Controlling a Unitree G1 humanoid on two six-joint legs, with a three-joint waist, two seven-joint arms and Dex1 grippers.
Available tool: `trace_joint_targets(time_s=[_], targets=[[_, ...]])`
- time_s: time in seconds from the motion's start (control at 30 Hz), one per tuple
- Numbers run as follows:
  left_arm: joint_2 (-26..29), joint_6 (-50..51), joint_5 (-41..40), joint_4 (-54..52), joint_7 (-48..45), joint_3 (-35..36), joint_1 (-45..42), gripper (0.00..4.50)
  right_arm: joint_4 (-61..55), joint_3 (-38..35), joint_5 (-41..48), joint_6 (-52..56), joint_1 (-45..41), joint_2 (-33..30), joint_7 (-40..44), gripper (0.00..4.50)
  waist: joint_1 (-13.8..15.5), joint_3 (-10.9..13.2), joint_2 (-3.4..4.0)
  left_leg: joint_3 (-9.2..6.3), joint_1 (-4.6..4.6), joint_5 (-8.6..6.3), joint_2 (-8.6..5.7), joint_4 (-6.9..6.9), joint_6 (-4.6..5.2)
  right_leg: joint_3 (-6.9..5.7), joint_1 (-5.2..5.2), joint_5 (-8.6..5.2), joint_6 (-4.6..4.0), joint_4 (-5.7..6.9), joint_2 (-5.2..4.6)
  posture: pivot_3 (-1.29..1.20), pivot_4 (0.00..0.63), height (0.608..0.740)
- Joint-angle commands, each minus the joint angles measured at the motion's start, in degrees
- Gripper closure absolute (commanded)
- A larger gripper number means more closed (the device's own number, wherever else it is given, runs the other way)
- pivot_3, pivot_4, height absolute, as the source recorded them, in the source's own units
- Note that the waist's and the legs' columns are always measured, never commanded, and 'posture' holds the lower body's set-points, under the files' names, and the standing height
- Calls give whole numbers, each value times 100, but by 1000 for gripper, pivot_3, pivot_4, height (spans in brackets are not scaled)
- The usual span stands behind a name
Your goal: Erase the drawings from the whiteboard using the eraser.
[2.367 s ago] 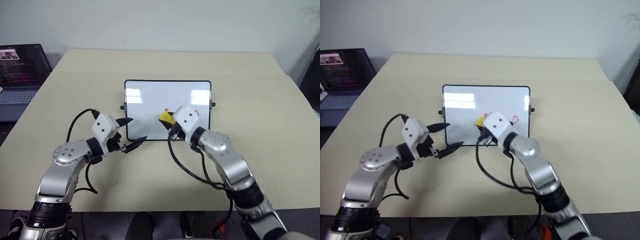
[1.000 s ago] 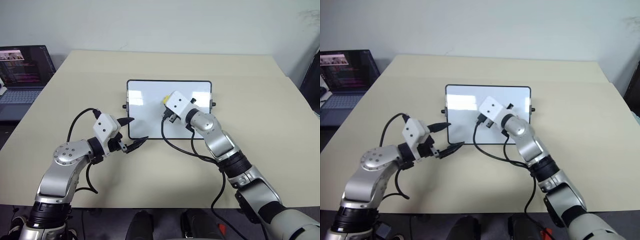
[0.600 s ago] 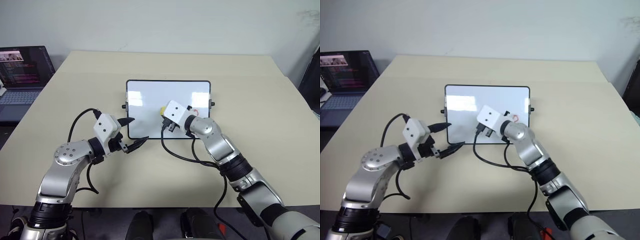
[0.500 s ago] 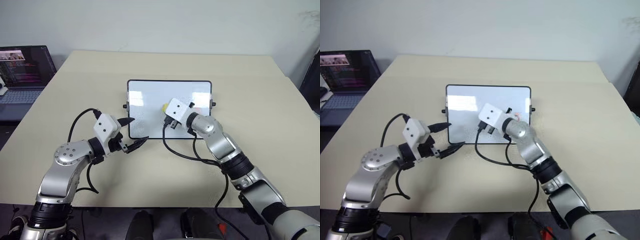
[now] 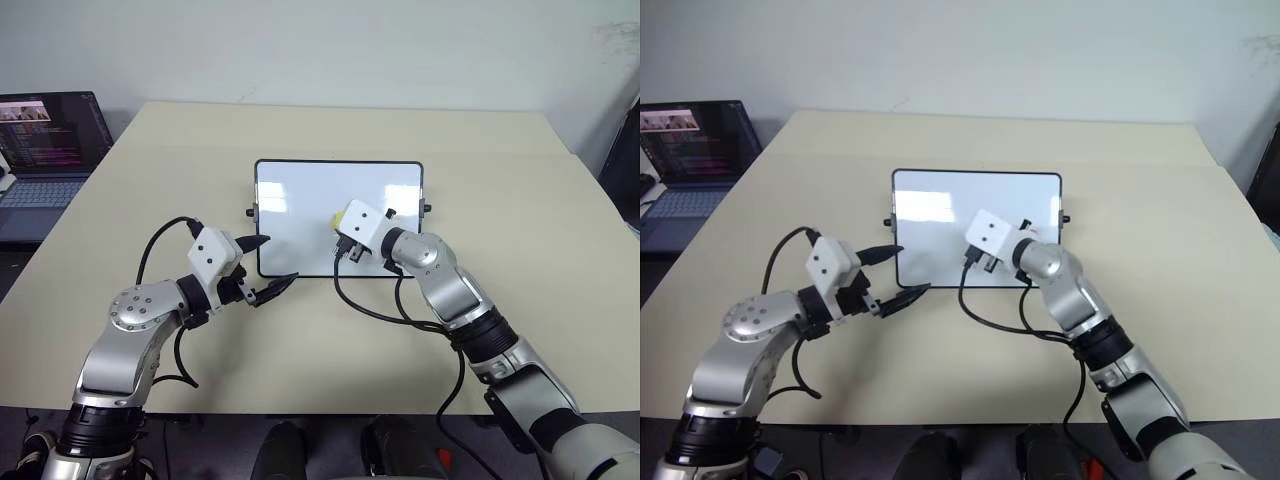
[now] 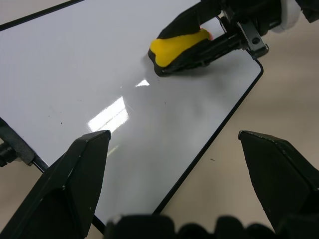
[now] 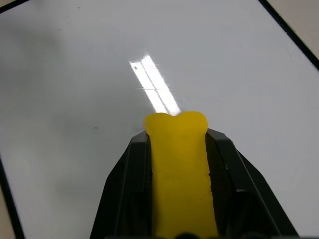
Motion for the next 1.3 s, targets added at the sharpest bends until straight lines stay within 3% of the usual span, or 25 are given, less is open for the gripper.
trace_joint_targets(time_s=[0.03, 0.2, 0.43, 0.73, 0.9, 1.03, 1.3], targets=[[-3, -3, -78, -225, 20, 38, -65, 0, -52, 30, 30, 394, 211, -239, 421, 3393, 2, -1, -1, 0, -1, 0, 0, 0, 0, 0, 0, 0, 0, -1, 0, 0, 150, 740], [4, 1, -81, -220, 3, 41, -68, 0, -309, 190, 39, 617, 377, -288, 804, 3393, -8, -1, -2, 0, 4, 0, 3, -2, 0, 0, 3, 0, 0, -2, 1, 0, 150, 740], [17, 9, -81, -203, -37, 40, -92, 0, -7, -265, -100, 131, 2, -63, -126, 3394, -14, 0, 0, 4, 8, 2, 2, 0, 1, 4, 3, 0, 1, 1, 2, 0, 150, 740], [6, -23, -63, -129, -91, -4, -149, 0, -262, -92, 63, 222, 245, 55, 128, 3395, -11, 0, 0, 3, 4, 2, 3, -5, 3, 2, 1, 0, 0, -4, 2, 0, 150, 740], [-12, -17, -75, -105, -117, -22, -217, 0, -872, -727, 569, 316, 398, 189, 13, 3395, -10, 5, 2, 2, -2, 2, 2, -5, 3, 2, -3, 0, 0, -5, 2, 0, 150, 740], [-50, -61, -73, -121, -142, -33, -281, 0, -2163, -1010, 1220, 821, 1049, 108, 397, 3396, 9, 5, 3, -6, -20, 1, 3, -6, 2, -5, -8, 0, 0, -19, 1, 0, 150, 740], [-99, -149, -65, -68, -410, -336, -601, 0, -3307, -1065, 1162, 935, 2515, -344, 120, 3396, -2, 6, 3, -2, -23, -2, 1, -10, 1, 0, -8, -3, 4, -31, -1, 0, 150, 740]])
